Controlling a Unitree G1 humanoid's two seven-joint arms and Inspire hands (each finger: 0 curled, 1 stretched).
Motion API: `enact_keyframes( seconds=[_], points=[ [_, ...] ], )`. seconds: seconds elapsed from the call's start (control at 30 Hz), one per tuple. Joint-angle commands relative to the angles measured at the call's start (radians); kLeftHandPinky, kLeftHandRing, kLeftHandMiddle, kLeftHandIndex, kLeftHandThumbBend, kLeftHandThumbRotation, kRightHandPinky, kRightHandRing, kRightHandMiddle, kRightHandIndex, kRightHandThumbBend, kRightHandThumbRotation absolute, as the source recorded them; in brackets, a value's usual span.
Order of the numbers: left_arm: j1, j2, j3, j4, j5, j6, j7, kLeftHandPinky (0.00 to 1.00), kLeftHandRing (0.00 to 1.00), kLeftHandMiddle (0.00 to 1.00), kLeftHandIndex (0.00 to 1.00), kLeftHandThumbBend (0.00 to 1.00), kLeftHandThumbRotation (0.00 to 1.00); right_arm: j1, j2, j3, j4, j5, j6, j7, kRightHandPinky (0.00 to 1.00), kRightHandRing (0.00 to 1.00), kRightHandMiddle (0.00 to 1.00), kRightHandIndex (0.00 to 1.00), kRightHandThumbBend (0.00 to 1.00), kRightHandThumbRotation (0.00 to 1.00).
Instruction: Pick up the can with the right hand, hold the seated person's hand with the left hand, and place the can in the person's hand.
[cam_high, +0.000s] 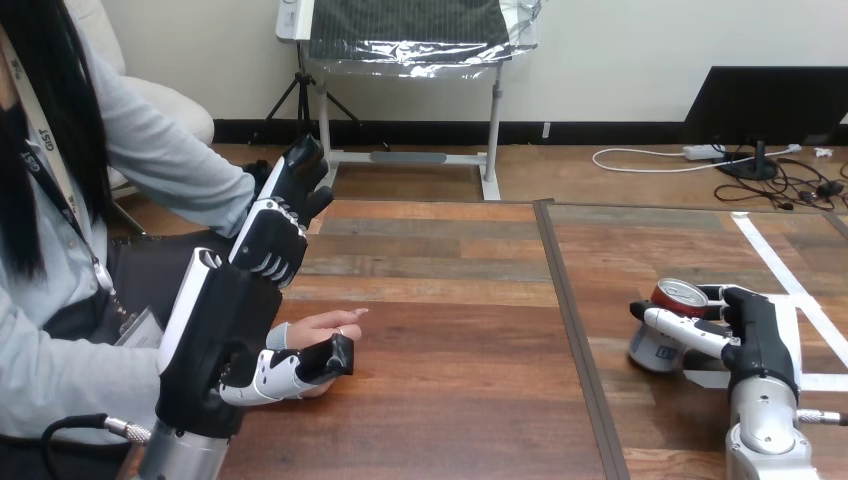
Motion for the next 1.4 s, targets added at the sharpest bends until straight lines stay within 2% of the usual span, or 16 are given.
enact_keyframes(
  seconds=[0.0,0.27,0.53,0.73,0.97,1.03,1.23,1.37],
  points=[
    [-0.039,0.009,0.002,-0.024,-0.008,0.002,-0.002,0.96,0.99,1.00,0.97,1.00,0.58,-0.020,0.016,0.015,-0.033,-0.011,-0.043,-0.011,0.37,0.44,0.53,0.54,0.78,0.00],
    [-0.041,0.010,0.004,-0.016,0.008,0.002,0.005,0.95,0.99,1.00,0.97,1.00,0.57,-0.021,0.018,0.028,-0.046,-0.022,-0.078,-0.021,0.36,0.43,0.52,0.53,0.79,0.00],
    [-0.044,0.008,0.007,-0.009,0.024,-0.002,0.015,0.95,0.99,1.00,0.97,1.00,0.57,-0.028,0.018,0.040,-0.049,-0.027,-0.083,-0.033,0.36,0.43,0.54,0.54,0.80,0.00],
    [-0.048,0.010,0.016,-0.002,0.059,-0.006,0.037,0.94,0.98,1.00,0.96,1.00,0.59,-0.031,0.022,0.038,-0.054,-0.018,-0.103,-0.023,0.37,0.43,0.55,0.54,0.80,0.00],
    [-0.048,0.025,0.033,-0.005,0.141,-0.002,0.092,0.94,0.98,1.00,0.97,1.00,0.59,-0.037,0.023,0.043,-0.061,-0.019,-0.114,-0.018,0.36,0.43,0.54,0.54,0.80,0.00],
    [-0.047,0.029,0.034,-0.006,0.157,0.001,0.104,0.94,0.99,1.00,0.97,1.00,0.57,-0.039,0.024,0.043,-0.062,-0.019,-0.116,-0.016,0.36,0.43,0.54,0.54,0.80,0.00],
    [-0.046,0.047,0.068,-0.006,0.291,-0.010,0.193,0.94,0.99,1.00,0.98,1.00,0.53,-0.044,0.024,0.049,-0.068,-0.026,-0.131,-0.015,0.39,0.45,0.53,0.53,0.80,0.00],
    [-0.039,0.058,0.090,-0.028,0.402,0.018,0.268,0.93,0.98,1.00,0.98,1.00,0.49,-0.047,0.021,0.062,-0.071,-0.044,-0.158,-0.019,0.39,0.44,0.52,0.52,0.81,0.00]
  ],
)
